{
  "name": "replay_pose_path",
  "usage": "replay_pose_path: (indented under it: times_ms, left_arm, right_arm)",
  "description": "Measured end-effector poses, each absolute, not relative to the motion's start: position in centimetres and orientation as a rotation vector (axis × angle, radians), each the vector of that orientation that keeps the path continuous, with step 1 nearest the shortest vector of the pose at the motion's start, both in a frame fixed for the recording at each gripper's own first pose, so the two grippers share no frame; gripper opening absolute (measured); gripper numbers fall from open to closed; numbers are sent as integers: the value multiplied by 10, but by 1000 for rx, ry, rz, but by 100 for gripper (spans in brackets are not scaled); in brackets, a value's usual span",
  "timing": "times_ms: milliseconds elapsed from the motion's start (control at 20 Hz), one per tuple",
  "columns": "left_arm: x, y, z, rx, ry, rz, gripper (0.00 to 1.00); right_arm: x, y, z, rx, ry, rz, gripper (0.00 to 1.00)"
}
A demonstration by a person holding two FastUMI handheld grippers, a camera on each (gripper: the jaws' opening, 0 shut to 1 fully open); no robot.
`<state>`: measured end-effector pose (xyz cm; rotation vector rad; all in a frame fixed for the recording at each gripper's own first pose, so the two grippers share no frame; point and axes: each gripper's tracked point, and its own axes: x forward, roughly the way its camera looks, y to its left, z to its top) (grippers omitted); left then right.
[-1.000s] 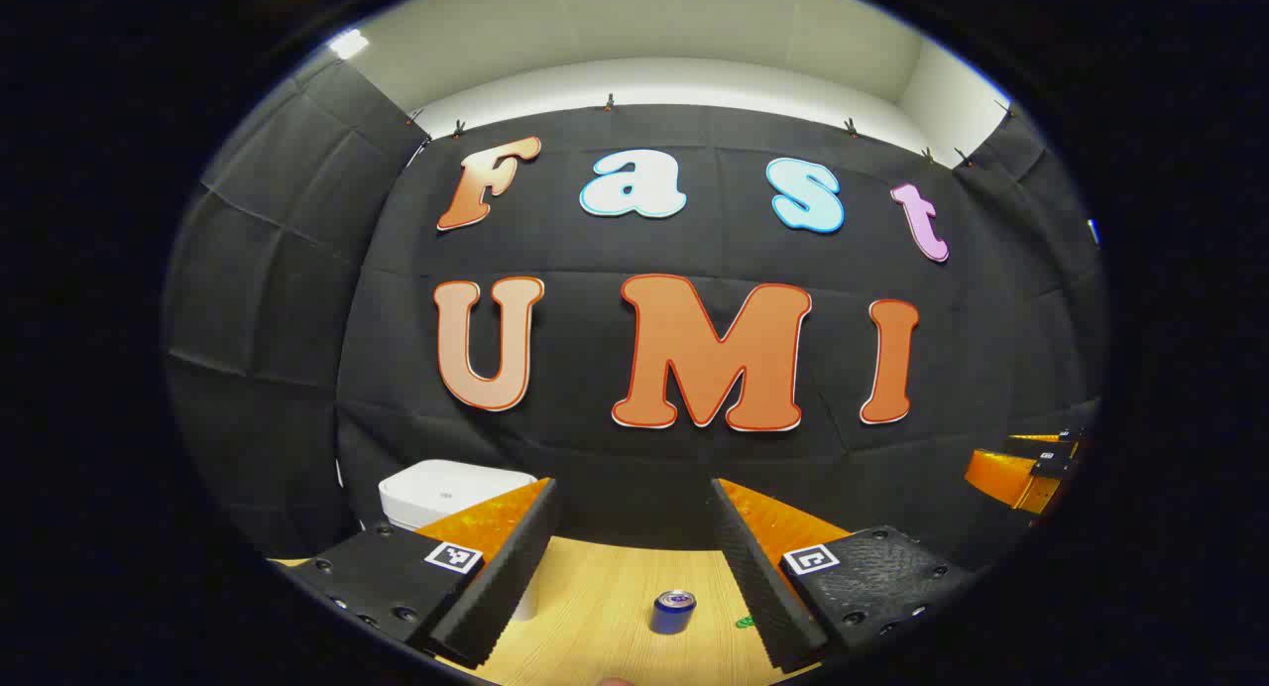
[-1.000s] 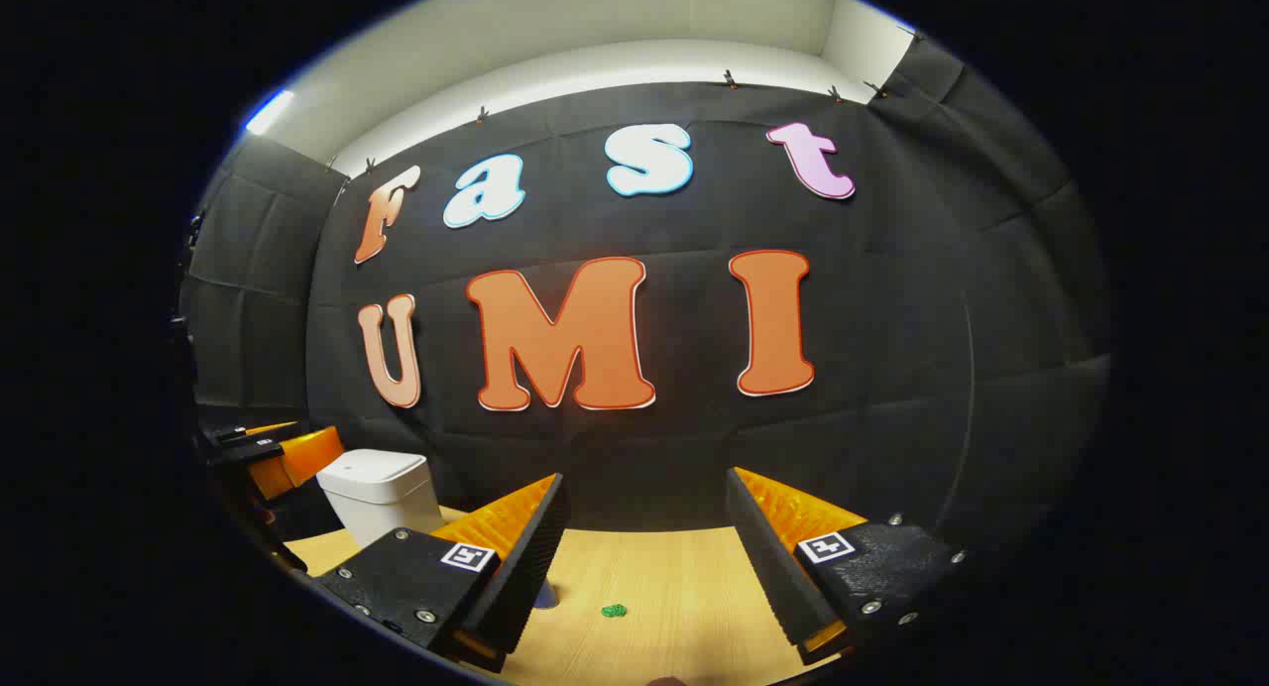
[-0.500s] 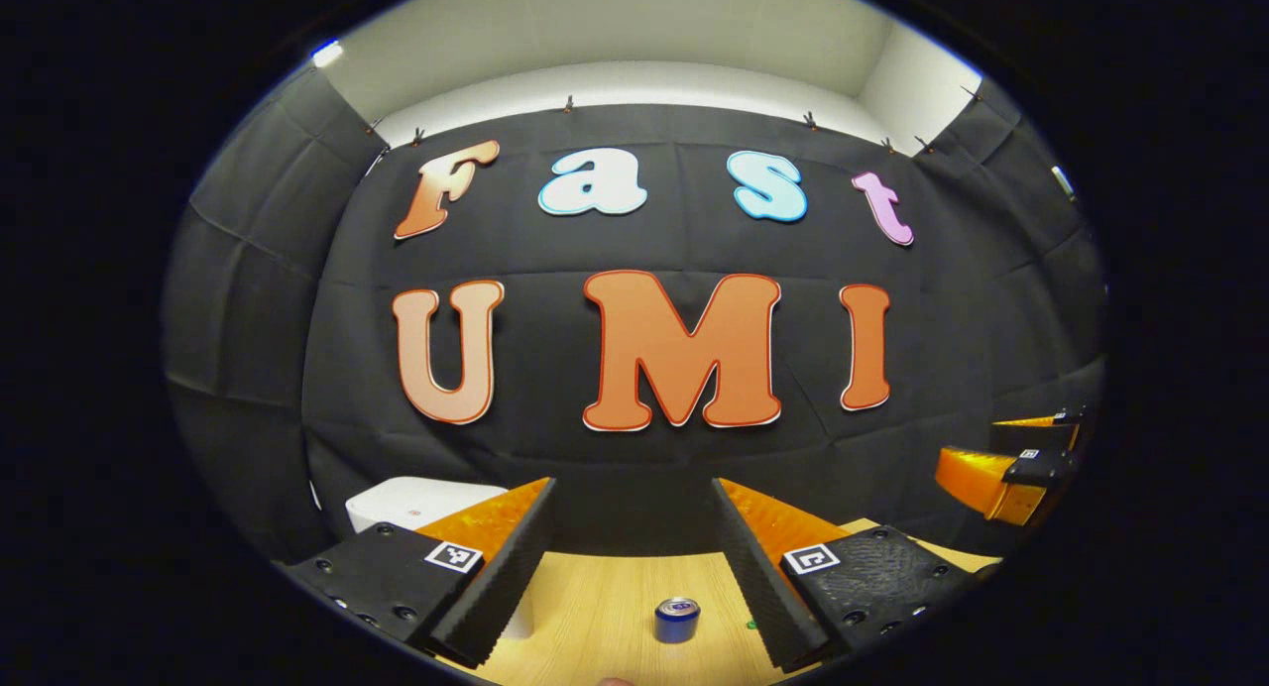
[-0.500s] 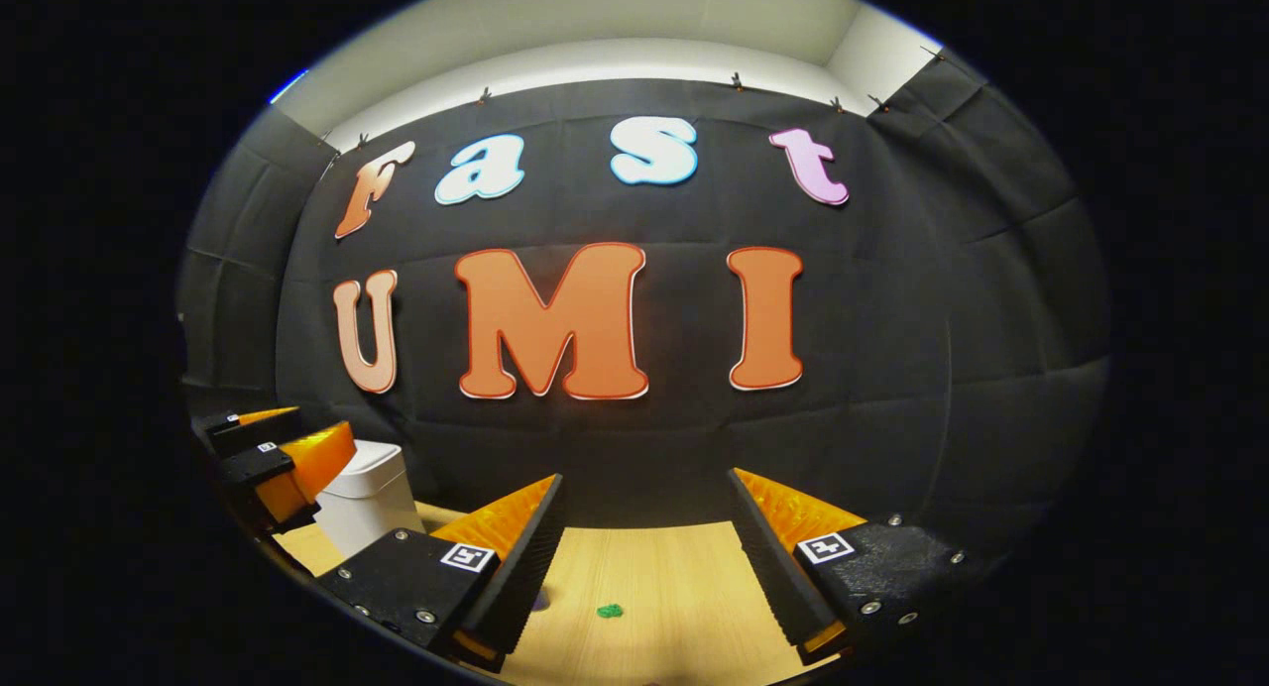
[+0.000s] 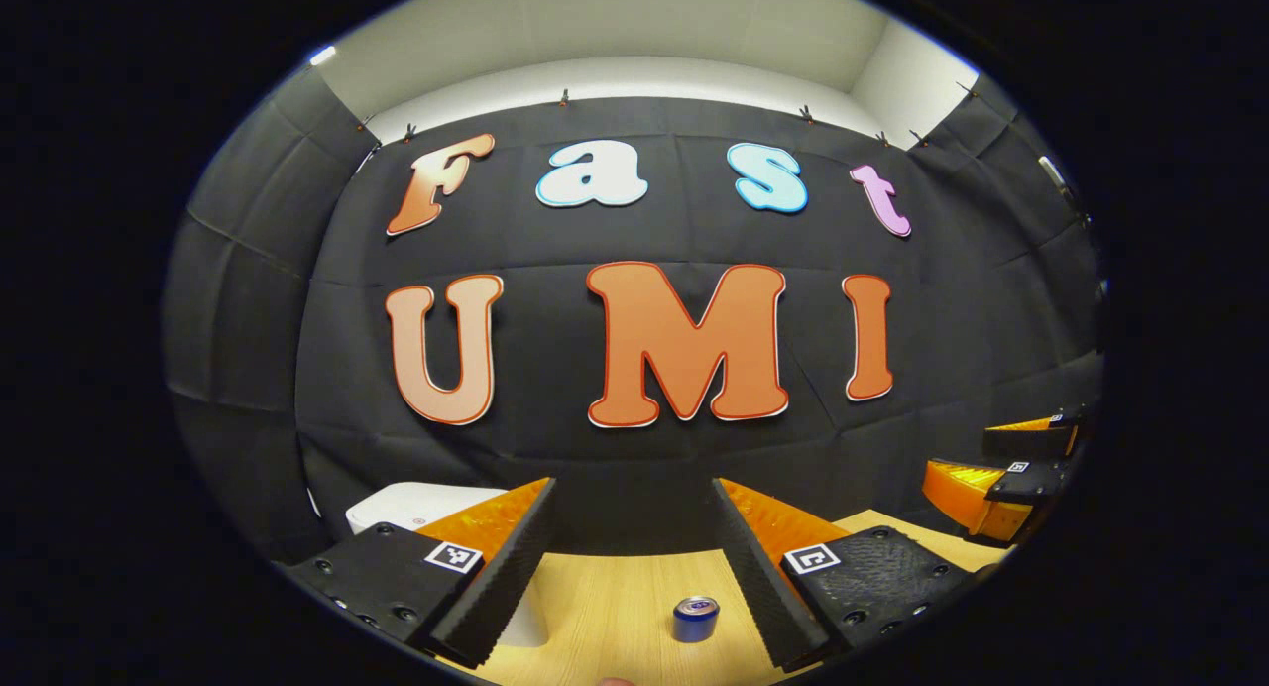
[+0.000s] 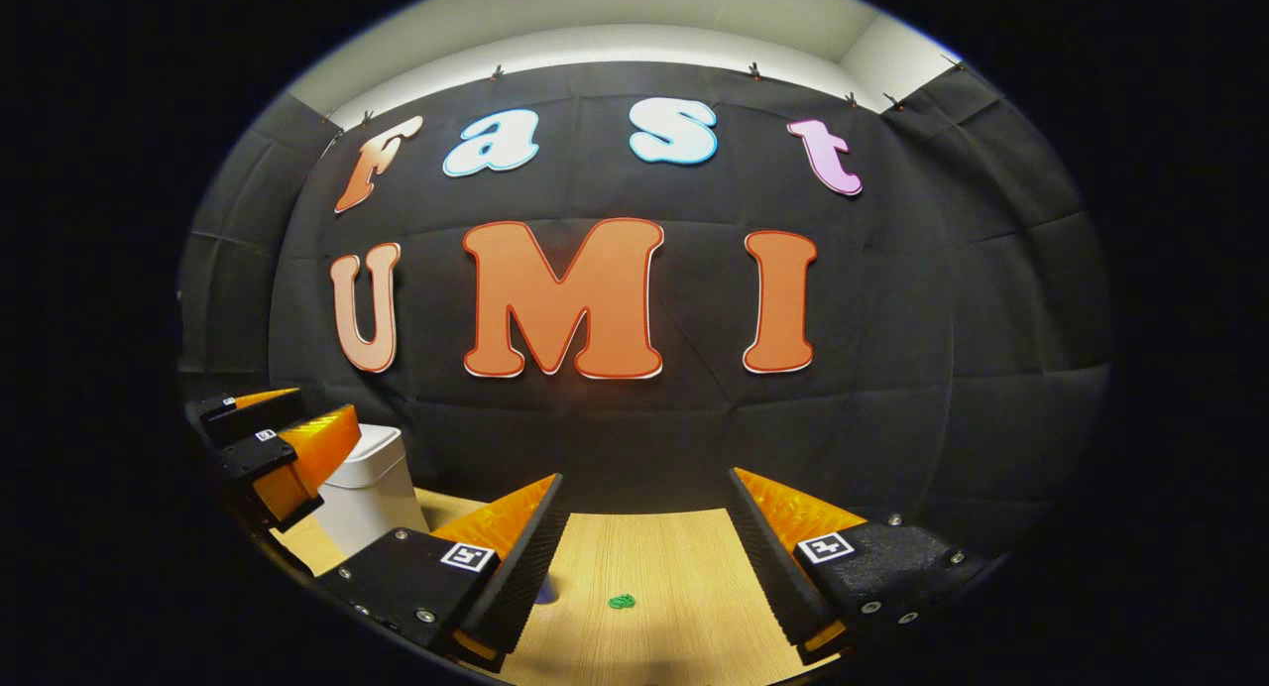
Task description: Press the lid of the desktop garbage bin to open it, pick up the crumpled paper on the desktop and throw it into the bin, then pick up the pop can on the desktop and drop it into the bin, and finally close the garbage bin lid.
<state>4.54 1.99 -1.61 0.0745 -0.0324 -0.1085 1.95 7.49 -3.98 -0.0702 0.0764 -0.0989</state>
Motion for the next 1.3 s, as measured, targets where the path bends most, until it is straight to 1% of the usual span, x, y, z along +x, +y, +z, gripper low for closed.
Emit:
replay_pose_path:
  times_ms: [200, 250, 300, 350, 400, 600, 700, 950, 1000, 1050, 1300]
  left_arm:
    - [47, 29, -24, 67, -7, -87, 94]
    - [46, 31, -25, 66, -1, -81, 94]
    - [46, 33, -26, 67, 5, -75, 94]
    - [46, 34, -29, 67, 12, -72, 93]
    - [46, 33, -30, 65, 18, -72, 94]
    - [45, 38, -30, 84, 23, -64, 95]
    - [45, 46, -25, 98, 11, -45, 93]
    - [42, 54, -28, 103, 29, -23, 93]
    - [41, 54, -28, 108, 30, -25, 94]
    - [39, 53, -26, 112, 25, -25, 93]
    - [34, 68, -17, 119, 1, 10, 94]
  right_arm:
    - [21, 77, -45, -72, 92, -102, 95]
    - [21, 78, -45, -77, 91, -101, 100]
    - [20, 79, -45, -82, 92, -101, 95]
    - [21, 80, -45, -86, 93, -99, 100]
    - [21, 82, -46, -90, 94, -97, 95]
    - [25, 87, -51, -82, 103, -81, 95]
    - [27, 91, -56, -80, 116, -70, 95]
    - [30, 102, -58, -78, 120, -41, 95]
    - [30, 105, -58, -79, 119, -37, 95]
    - [30, 106, -58, -81, 120, -33, 95]
    - [32, 107, -65, -77, 145, -25, 95]
